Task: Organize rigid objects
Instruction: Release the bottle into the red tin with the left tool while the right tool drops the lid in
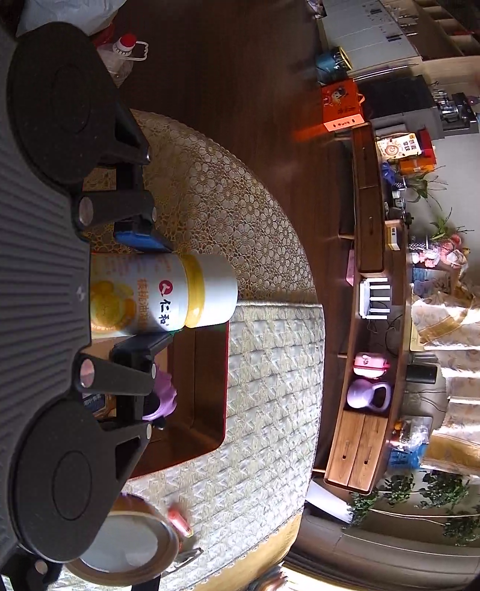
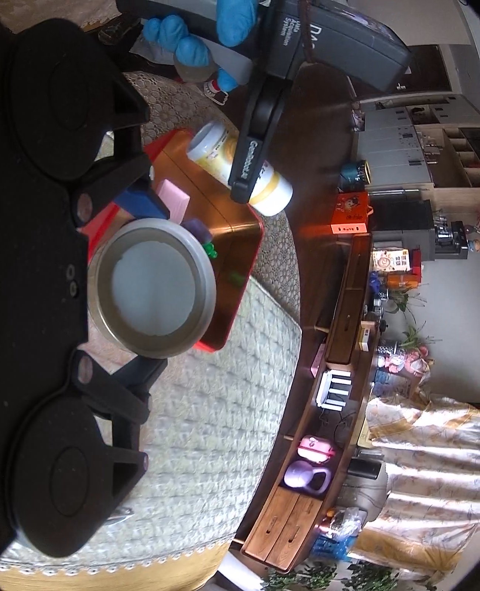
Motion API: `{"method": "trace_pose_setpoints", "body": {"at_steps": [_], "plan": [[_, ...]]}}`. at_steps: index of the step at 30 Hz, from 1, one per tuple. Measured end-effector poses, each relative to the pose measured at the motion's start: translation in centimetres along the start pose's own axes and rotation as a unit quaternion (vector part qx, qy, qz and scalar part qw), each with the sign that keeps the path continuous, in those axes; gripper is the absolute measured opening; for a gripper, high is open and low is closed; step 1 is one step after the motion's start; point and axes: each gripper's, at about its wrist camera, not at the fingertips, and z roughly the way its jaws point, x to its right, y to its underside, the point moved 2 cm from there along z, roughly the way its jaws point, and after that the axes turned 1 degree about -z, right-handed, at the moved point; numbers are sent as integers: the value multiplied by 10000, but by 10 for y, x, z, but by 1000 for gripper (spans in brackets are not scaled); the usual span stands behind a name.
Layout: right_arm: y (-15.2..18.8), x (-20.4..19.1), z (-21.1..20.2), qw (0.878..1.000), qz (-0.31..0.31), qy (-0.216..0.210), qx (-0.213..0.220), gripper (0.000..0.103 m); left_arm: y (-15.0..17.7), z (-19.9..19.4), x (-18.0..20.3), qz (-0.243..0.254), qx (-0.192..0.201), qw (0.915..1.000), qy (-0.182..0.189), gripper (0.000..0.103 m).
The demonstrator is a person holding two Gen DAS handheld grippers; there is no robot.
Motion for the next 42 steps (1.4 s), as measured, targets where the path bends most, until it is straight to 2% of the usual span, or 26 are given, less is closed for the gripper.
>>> {"method": "trace_pose_setpoints", "body": {"at_steps": [8,22,31,34,42], "plan": [[-6,-15,40,9995,-194,7,-267,77,1,25,15,288,-185,9994,41,46],[2,-34,73,9966,-425,-128,-690,77,8,59,28,571,-425,9975,-11,46],[5,-34,78,9962,-372,-161,-767,76,6,65,25,542,-421,9976,-29,46],[8,-36,75,9964,-353,-170,-751,77,6,69,22,465,-536,9975,-52,46],[2,-32,61,9979,-257,-182,-567,78,11,68,24,536,-486,9973,-146,45]]}}
